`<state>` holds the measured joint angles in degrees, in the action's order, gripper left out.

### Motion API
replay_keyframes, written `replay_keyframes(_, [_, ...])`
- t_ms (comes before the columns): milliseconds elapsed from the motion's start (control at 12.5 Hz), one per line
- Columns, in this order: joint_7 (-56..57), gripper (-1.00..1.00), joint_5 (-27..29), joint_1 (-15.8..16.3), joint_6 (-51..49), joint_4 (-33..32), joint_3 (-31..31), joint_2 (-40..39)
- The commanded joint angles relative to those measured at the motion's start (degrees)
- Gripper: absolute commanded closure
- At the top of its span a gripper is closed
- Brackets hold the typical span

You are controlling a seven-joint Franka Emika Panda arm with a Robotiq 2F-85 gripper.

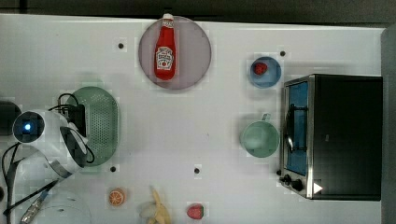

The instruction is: Drag strainer right to left.

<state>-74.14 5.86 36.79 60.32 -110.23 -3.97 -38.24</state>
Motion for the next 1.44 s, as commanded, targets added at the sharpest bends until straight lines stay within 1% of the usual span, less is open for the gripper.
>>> replay_keyframes(80, [-2.8,-1.00,0.6,1.4,-0.6,0.7,0.0,-0.1])
replay_keyframes(320, [-6.3,-1.00,0.5,1.6,-0.4,1.7,0.0,-0.5])
replay_keyframes(480, [-4.9,-1.00,0.0,1.6,-1.9,2.0,0.4,0.3])
replay_keyframes(560, [-2.4,-1.00,-0.7,1.5,-3.3,1.8,1.0,1.6])
replay_keyframes(720, [5.1,-1.00,-0.9,1.5,-10.6,1.5,2.9,6.2])
replay_keyframes(960, [21.5,-1.00,-1.0,1.3,-18.7,1.3,7.1,15.8])
replay_keyframes(1120, [30.4,-1.00,-1.0,1.2,-24.7,1.2,10.9,22.6])
replay_keyframes(1440, [43.0,-1.00,-1.8,0.6,-34.7,1.5,20.5,35.6])
